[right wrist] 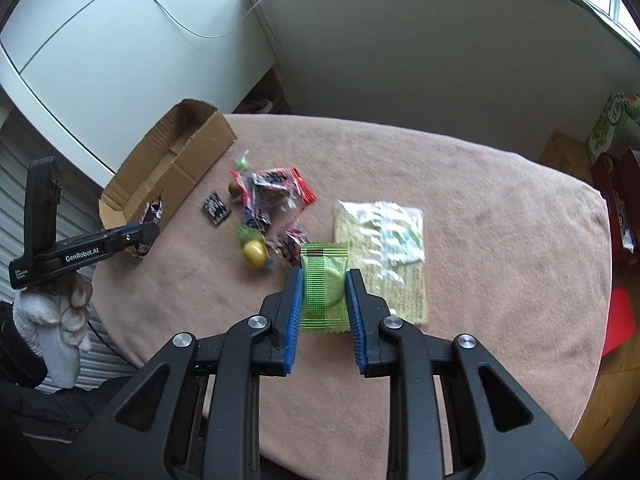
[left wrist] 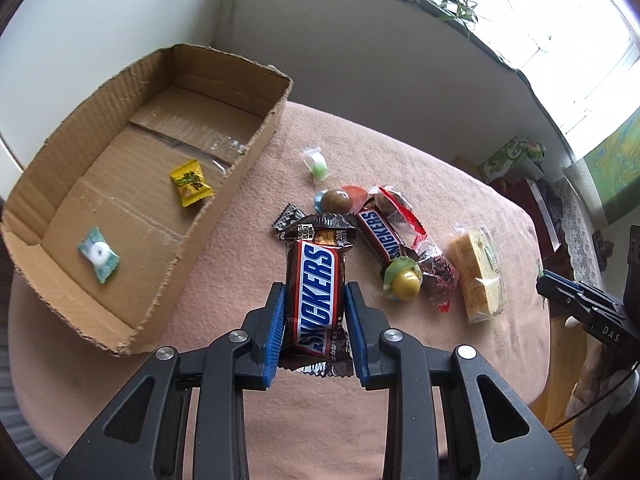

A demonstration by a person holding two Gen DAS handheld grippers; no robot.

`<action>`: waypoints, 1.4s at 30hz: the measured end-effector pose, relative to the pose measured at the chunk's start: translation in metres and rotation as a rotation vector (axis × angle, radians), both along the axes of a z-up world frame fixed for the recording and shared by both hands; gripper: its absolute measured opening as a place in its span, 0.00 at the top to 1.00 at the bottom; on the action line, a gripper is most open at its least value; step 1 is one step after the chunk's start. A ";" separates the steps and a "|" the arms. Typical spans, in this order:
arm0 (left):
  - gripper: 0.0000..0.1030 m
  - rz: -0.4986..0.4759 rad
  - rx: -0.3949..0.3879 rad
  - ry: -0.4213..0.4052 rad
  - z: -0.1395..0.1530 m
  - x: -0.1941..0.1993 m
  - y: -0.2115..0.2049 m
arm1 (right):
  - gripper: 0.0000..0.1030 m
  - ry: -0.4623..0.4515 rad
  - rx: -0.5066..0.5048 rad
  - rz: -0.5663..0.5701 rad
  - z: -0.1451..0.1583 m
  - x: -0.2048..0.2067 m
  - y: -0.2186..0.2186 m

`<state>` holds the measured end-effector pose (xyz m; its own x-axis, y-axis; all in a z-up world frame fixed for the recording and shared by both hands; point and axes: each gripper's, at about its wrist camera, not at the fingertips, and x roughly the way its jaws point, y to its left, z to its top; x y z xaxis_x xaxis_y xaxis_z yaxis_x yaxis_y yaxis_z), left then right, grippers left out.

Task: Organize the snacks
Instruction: 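Carry the Snickers bar and green packet into the box and release both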

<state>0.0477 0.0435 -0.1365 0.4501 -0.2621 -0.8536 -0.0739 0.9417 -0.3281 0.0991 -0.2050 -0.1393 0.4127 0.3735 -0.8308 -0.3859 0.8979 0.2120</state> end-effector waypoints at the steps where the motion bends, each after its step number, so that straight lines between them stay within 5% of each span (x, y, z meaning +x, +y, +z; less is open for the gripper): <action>1: 0.73 0.012 0.000 -0.006 0.002 -0.001 0.003 | 0.78 -0.009 0.008 0.014 0.005 0.003 0.007; 16: 0.73 0.190 0.008 -0.033 0.014 -0.010 0.060 | 0.78 -0.111 0.066 0.223 0.046 0.041 0.123; 30: 0.73 0.309 0.037 -0.022 0.008 -0.018 0.101 | 0.78 -0.108 0.049 0.388 0.032 0.075 0.227; 42: 0.73 0.318 0.053 0.002 -0.004 -0.003 0.116 | 0.78 -0.065 -0.040 0.429 0.003 0.090 0.289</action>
